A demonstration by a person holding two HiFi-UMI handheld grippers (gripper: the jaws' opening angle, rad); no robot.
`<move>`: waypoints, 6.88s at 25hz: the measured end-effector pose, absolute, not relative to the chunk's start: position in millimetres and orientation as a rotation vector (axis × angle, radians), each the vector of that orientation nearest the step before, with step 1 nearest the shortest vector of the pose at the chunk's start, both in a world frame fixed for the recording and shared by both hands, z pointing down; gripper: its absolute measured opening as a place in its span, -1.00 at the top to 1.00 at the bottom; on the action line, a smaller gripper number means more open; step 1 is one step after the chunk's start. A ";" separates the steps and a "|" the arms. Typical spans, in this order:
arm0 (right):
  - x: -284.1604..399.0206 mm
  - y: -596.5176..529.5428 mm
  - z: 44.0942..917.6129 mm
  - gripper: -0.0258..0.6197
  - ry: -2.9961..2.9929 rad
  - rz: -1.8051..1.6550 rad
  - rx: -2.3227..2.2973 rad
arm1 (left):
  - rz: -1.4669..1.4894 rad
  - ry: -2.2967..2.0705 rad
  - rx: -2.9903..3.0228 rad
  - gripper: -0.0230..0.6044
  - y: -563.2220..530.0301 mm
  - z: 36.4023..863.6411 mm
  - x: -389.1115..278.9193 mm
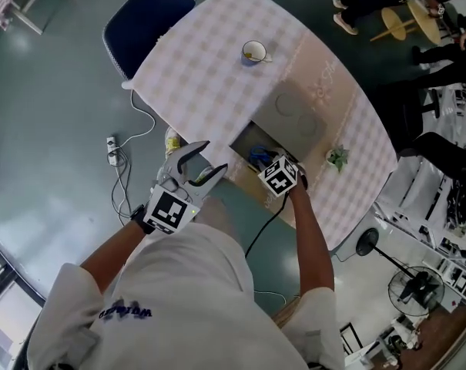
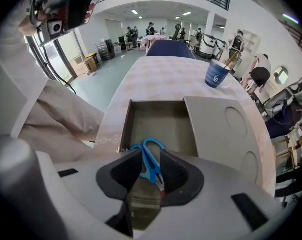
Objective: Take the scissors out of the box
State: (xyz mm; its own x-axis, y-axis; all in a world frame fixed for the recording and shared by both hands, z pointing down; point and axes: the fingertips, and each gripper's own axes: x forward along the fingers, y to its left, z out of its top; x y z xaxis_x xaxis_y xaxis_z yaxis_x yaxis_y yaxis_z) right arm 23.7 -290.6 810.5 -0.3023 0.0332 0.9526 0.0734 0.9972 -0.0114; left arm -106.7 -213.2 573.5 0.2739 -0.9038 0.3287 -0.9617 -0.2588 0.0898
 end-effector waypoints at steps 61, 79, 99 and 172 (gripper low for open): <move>85.9 -300.6 565.7 0.68 -2.439 0.215 1.222 | 0.207 -1.612 2.622 0.90 -257.9 465.6 -75.2; 117.8 -294.7 456.5 0.68 -2.571 0.122 1.388 | 0.136 -1.663 2.599 0.92 -268.6 439.0 -64.4; 118.9 -293.3 380.4 0.68 -2.693 0.064 1.449 | 0.032 -1.706 2.649 0.92 -284.3 390.8 -50.1; 109.6 -287.1 386.3 0.69 -2.728 0.147 1.412 | 0.172 -1.695 2.621 0.92 -271.8 426.9 -59.8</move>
